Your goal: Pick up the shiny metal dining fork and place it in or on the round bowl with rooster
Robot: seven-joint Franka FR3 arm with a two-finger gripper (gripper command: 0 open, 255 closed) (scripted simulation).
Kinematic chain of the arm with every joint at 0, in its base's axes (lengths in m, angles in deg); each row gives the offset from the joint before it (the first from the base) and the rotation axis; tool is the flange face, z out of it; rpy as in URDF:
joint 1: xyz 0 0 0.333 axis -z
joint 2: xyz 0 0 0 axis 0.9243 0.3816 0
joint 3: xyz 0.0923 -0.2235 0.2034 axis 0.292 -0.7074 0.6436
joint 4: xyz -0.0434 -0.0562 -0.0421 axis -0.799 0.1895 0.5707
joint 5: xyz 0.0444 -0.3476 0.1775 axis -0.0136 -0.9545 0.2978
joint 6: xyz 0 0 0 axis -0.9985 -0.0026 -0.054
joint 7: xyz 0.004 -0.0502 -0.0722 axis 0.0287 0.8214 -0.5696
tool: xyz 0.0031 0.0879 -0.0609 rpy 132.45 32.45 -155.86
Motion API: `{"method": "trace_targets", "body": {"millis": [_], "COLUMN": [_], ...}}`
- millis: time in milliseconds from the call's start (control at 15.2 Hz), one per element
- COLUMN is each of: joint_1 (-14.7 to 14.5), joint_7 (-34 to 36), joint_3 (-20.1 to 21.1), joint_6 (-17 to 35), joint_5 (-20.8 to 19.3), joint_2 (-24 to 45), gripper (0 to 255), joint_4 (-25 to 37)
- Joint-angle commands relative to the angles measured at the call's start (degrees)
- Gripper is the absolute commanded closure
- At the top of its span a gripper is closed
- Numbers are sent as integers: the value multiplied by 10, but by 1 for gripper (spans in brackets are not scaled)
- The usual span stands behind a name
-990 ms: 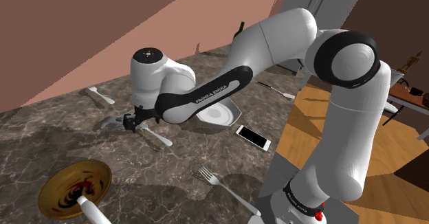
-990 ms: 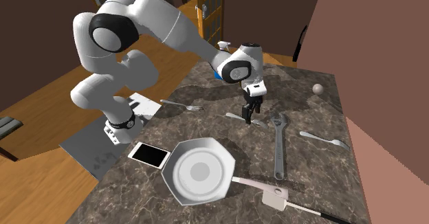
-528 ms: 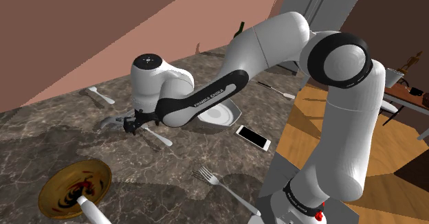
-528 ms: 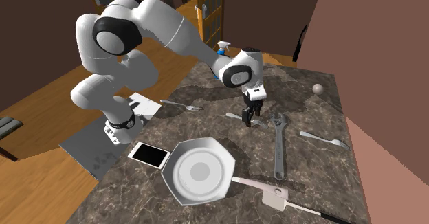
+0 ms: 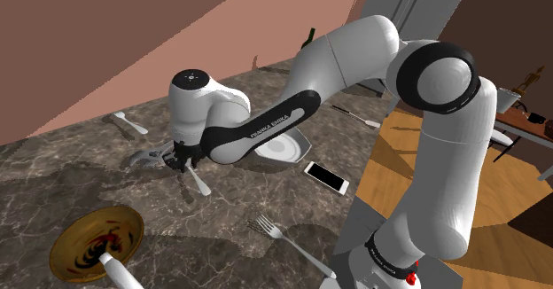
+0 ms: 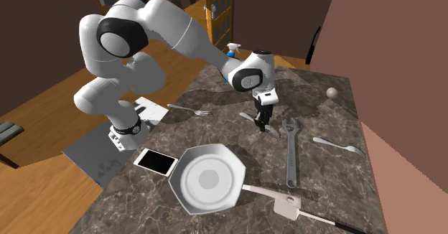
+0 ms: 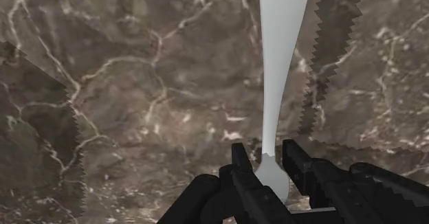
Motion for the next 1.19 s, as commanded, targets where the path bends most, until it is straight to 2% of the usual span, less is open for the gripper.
{"method": "trace_targets", "body": {"millis": [0,264,1122], "joint_1": [0,0,14], "joint_7": [0,0,-46], "joint_3": [0,0,23], "joint_6": [0,0,-72], "joint_5": [0,0,52], "joint_2": [0,0,-56], "gripper": [255,255,255], "joint_4": [0,0,25]}}
